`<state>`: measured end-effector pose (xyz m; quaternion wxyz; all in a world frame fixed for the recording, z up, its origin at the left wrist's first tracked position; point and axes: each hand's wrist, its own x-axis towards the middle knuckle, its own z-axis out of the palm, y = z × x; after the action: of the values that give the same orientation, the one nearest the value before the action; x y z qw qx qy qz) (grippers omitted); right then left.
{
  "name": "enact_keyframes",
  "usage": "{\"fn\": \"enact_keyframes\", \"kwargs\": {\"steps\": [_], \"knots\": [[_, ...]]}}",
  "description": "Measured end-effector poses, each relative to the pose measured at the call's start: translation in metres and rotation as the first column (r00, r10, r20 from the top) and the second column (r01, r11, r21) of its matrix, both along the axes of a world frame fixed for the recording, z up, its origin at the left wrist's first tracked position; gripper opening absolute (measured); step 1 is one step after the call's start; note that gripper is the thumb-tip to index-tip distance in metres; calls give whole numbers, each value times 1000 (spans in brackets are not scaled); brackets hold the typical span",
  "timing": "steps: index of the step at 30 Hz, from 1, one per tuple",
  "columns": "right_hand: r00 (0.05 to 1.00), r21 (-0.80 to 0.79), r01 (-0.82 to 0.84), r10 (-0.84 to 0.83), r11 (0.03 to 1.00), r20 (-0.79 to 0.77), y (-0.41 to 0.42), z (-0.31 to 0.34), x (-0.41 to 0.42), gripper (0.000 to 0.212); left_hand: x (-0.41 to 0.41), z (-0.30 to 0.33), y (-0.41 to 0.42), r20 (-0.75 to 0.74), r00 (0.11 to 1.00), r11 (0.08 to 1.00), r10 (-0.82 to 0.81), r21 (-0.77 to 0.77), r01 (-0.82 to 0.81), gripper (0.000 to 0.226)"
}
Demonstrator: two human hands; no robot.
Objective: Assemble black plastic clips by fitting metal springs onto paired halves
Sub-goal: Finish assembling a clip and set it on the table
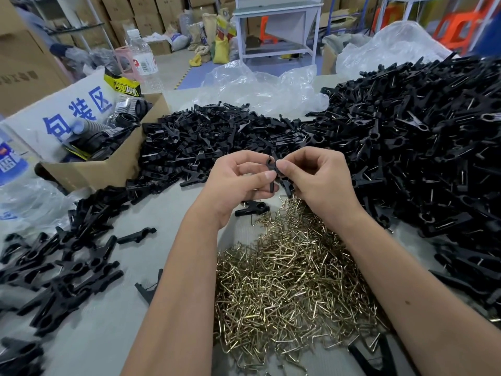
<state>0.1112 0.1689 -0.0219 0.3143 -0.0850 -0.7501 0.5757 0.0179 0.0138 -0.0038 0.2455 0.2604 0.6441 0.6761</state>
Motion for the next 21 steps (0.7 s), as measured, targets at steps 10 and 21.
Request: {"fn": "enact_keyframes", "kwargs": {"steps": [10, 21], "knots": [[995, -327, -99, 100, 940, -14, 0, 5, 1, 23, -3, -1, -1, -82, 997, 1000, 10, -4, -10, 28], [976, -666, -125, 213, 735, 53, -3, 11, 0, 18, -2, -1, 0, -206, 979, 991, 5, 130, 22, 28]]}}
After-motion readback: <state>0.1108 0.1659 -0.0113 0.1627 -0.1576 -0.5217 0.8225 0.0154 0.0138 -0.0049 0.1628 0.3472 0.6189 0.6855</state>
